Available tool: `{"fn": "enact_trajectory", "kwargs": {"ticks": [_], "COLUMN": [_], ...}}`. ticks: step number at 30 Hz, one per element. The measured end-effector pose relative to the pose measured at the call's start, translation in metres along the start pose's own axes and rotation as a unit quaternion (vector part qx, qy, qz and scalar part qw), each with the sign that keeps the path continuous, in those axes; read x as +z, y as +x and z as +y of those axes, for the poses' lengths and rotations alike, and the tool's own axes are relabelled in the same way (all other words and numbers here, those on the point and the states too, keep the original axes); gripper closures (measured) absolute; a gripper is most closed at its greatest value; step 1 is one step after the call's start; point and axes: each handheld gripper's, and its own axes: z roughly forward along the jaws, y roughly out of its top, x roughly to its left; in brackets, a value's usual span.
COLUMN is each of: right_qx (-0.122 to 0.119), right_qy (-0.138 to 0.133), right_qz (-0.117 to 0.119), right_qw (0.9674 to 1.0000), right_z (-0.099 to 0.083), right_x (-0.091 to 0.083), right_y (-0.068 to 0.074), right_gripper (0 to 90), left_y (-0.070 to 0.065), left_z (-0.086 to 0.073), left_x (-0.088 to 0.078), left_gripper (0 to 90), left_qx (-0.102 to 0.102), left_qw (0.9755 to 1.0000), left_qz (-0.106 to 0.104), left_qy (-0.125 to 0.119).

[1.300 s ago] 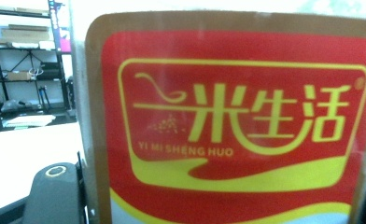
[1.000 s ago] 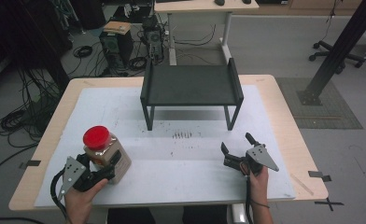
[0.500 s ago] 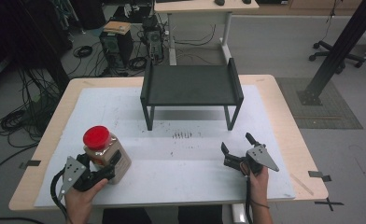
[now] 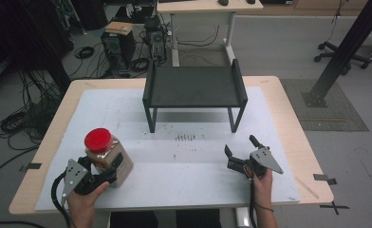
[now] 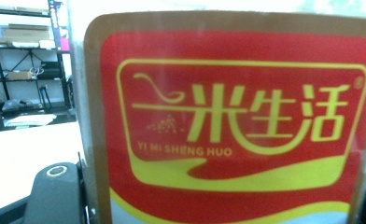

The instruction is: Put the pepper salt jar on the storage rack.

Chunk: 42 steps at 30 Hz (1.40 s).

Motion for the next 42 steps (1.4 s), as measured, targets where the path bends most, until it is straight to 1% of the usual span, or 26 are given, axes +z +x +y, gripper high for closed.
{"fn": "enact_trajectory", "kwargs": {"ticks": [7,22,42], "right_qx": [0.000,0.001,-0.003], "right_qy": [-0.003,-0.001,0.008], "right_qz": [0.001,-0.001,-0.003], "right_qw": [1.0000,1.0000,1.0000], "right_z": [-0.0001,0.0000,0.0006], "right_x": [-0.0002,0.0000,0.0013], "right_y": [0.0001,0.0001,0.0007], "right_gripper": [0.4,0.2,0.4], "left_y": [-0.0001,-0.0004,-0.0017], "left_z": [-0.0012,-0.0019,-0.0029], "left_x": [-0.0002,-0.0003,-0.0006], "left_gripper": [23.9,24.0,24.4], "left_qx": [-0.001,-0.002,0.000], "left_qw": [1.0000,1.0000,0.9999], "left_qz": [0.000,0.002,0.007], "left_qy": [-0.005,-0.008,-0.014]}}
